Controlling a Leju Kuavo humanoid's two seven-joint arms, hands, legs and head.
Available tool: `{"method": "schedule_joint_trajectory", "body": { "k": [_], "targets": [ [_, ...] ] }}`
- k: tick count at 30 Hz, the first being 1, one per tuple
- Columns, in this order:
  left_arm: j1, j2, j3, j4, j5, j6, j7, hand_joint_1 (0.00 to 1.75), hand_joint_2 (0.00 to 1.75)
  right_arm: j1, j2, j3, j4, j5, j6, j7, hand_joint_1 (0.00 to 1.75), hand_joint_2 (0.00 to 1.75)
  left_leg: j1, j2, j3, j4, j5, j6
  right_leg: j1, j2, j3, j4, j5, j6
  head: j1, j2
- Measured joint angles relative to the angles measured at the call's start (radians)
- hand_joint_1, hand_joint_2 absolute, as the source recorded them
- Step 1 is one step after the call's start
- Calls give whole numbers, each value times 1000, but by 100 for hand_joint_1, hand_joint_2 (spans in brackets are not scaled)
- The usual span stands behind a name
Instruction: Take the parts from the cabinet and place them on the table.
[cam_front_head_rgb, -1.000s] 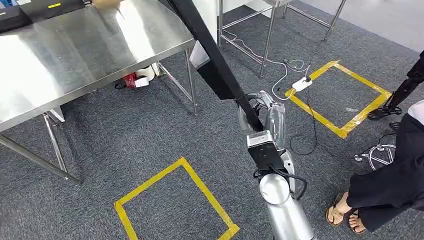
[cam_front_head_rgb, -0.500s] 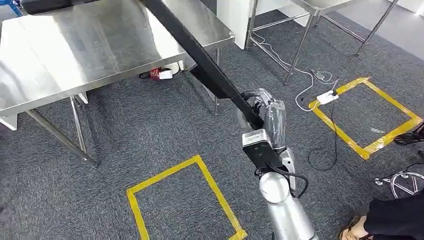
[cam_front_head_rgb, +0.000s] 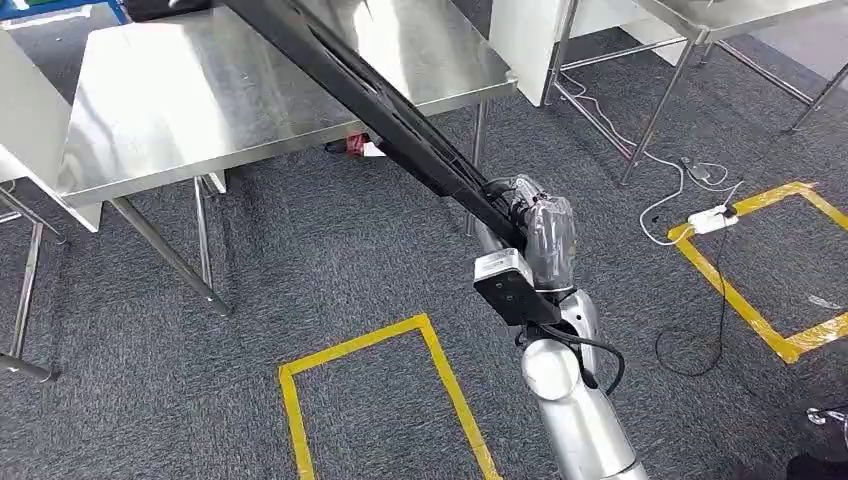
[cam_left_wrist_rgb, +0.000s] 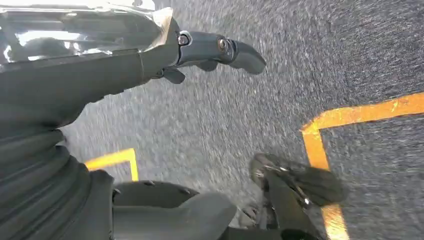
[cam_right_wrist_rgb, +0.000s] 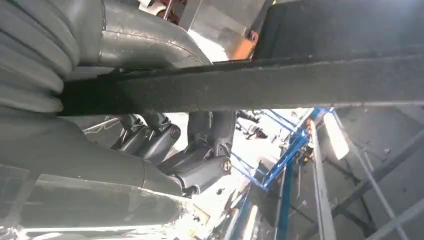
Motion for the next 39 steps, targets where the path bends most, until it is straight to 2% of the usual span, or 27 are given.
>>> {"method": "schedule_joint_trajectory", "body": {
  "k": [2, 3, 4, 5, 6, 7, 8, 9, 11, 12, 13, 14, 15, 16, 17, 18, 19, 20, 22, 23, 24, 25, 26, 29, 33, 36, 39],
  "targets": [
    [0, -1, 11, 0, 9, -2, -9, 0, 175, 1, -5, 0, 0, 6, 0, 8, 175, 175, 4, 10, -74, 136, -50, -5, 4, -21, 0, 0, -3, -5, -1, 0],
    [1, -1, 19, 0, 21, -11, -15, 0, 175, 1, -7, 0, 0, 7, 0, 8, 175, 175, 4, 12, -84, 149, -42, -5, 4, -31, 1, 0, -4, -5, 0, 0],
    [2, -1, 30, 0, 36, -23, -23, 0, 175, 0, -8, 0, 0, 8, 0, 9, 175, 175, 4, 13, -70, 114, -11, -4, 5, -40, 2, 0, -6, -6, -1, 0],
    [3, -1, 39, 0, 50, -38, -35, 0, 175, -1, -8, 0, 0, 9, 0, 9, 175, 175, 4, 18, -30, 36, 34, 0, 5, -48, 5, 0, -8, -4, -1, 0],
    [3, -1, 51, -2, 65, -58, -49, 0, 175, -3, -8, 0, 0, 10, 0, 9, 175, 175, 2, 35, 23, -64, 79, 7, 6, -56, 8, 0, -10, -4, -1, 0],
    [1, -1, 61, -3, 74, -74, -59, 0, 175, -4, -8, 0, 0, 10, 0, 9, 175, 175, -4, 83, 70, -147, 101, 18, 9, -62, 12, 0, -12, 0, -2, 0],
    [-2, -1, 70, -6, 77, -81, -64, 0, 175, -7, -8, 0, 0, 10, 0, 9, 175, 175, -12, 93, 72, -155, 91, 20, 19, -69, 12, 0, -16, 7, 1, 0],
    [-4, -3, 76, -7, 80, -84, -68, 0, 175, -9, -11, 0, 0, 10, 0, 9, 175, 175, -14, 77, 68, -158, 91, 24, 18, -74, 12, 0, -18, 11, 2, 0],
    [-4, -5, 87, -7, 83, -87, -71, 0, 175, -10, -11, 0, 0, 11, 0, 10, 175, 175, -17, 59, 66, -159, 90, 33, 15, -93, 19, -8, -19, 20, 1, 0],
    [-4, -5, 90, -7, 83, -87, -73, 0, 175, -11, -11, 1, 0, 12, 0, 10, 175, 175, -15, 46, 76, -174, 97, 41, 22, -102, 29, -12, -22, 28, -1, 0],
    [-2, -8, 95, -8, 85, -90, -77, 0, 175, -13, -13, 1, -1, 13, 0, 10, 175, 175, -5, 42, 90, -184, 106, 48, 19, -72, 16, 8, -34, 31, 5, 0],
    [-5, -9, 100, -8, 88, -95, -83, 0, 175, -15, -15, 1, -1, 12, 0, 9, 175, 175, -4, 34, 91, -188, 110, 55, 18, -37, 0, 56, -59, 25, 4, 0],
    [-10, -11, 104, -8, 93, -97, -85, 0, 175, -15, -18, 1, -1, 11, 0, 8, 175, 175, -4, 23, 92, -188, 109, 57, 15, -17, -35, 129, -89, 19, 9, 0],
    [-11, -11, 107, -8, 94, -100, -89, 0, 175, -15, -23, 2, 0, 9, 0, 8, 175, 175, -5, 12, 91, -188, 109, 57, 14, -8, -81, 215, -121, 16, 12, 0],
    [-12, -14, 111, -9, 97, -101, -95, 0, 175, -12, -25, 2, 2, 9, 0, 11, 175, 175, -5, 3, 91, -187, 108, 58, 14, -3, -125, 289, -143, 19, 12, 0],
    [-12, -16, 116, -9, 99, -101, -98, 0, 175, -10, -26, 2, 3, 9, 0, 11, 175, 175, -5, -6, 92, -187, 107, 57, 15, -1, -143, 309, -139, 25, 13, 0],
    [-11, -16, 119, -9, 103, -101, -99, 0, 175, -10, -27, 2, 3, 9, 0, 11, 175, 175, -5, -12, 93, -186, 106, 55, 14, -1, -135, 278, -117, 34, 13, 0],
    [-11, -17, 120, -9, 103, -101, -100, 0, 175, -10, -27, 2, 3, 10, 0, 11, 175, 175, -5, -19, 95, -185, 104, 53, 12, -1, -106, 207, -79, 45, 13, 0],
    [-12, -19, 122, -9, 103, -101, -101, 0, 175, -12, -27, 2, 3, 10, 0, 11, 175, 175, -4, -29, 98, -177, 96, 43, 4, 1, -18, 8, 7, 61, 13, 0],
    [-12, -18, 125, -9, 103, -101, -101, 0, 175, -13, -27, 2, 3, 11, 0, 11, 175, 175, -11, -32, 95, -172, 91, 36, 12, 4, -15, 3, 6, 50, 15, 0],
    [-12, -18, 127, -9, 103, -101, -101, 0, 175, -13, -27, 3, 3, 11, 0, 11, 175, 175, -12, -33, 93, -169, 89, 32, 9, 4, -10, -5, 11, 37, 13, 0],
    [-11, -18, 129, -9, 103, -101, -101, 0, 175, -12, -27, 3, 3, 12, 0, 11, 175, 175, -11, -31, 91, -167, 85, 42, 7, 3, -11, -7, 14, 34, 13, 0],
    [-9, -18, 129, -9, 103, -101, -102, 0, 175, -12, -27, 3, 3, 12, 0, 12, 175, 175, -11, -31, 89, -167, 91, 52, 9, 4, -11, -7, 14, 33, 14, 0],
    [-10, -17, 135, -9, 107, -105, -124, 0, 175, -13, -26, 3, 2, 24, -1, 17, 175, 175, -10, -27, 94, -173, 90, 53, 12, 7, -12, -7, 15, 30, 13, 0],
    [-12, -16, 138, -10, 76, -149, -176, 0, 175, -19, -27, 2, -2, 45, 0, 30, 175, 175, -8, -24, 97, -177, 90, 52, 16, 10, -12, -7, 14, 28, 13, 0],
    [-16, -16, 133, -11, 60, -161, -214, 0, 175, -35, -32, 0, -5, 54, 0, 37, 175, 175, -7, -23, 97, -178, 91, 43, 19, 10, -13, -6, 16, 18, 13, 0],
    [-23, -15, 133, -14, 58, -203, -238, 0, 175, -57, -39, -5, -5, 64, 0, 39, 175, 175, -6, -22, 96, -178, 92, 29, 19, 10, -13, -6, 15, 17, 13, 0]
  ]
}}
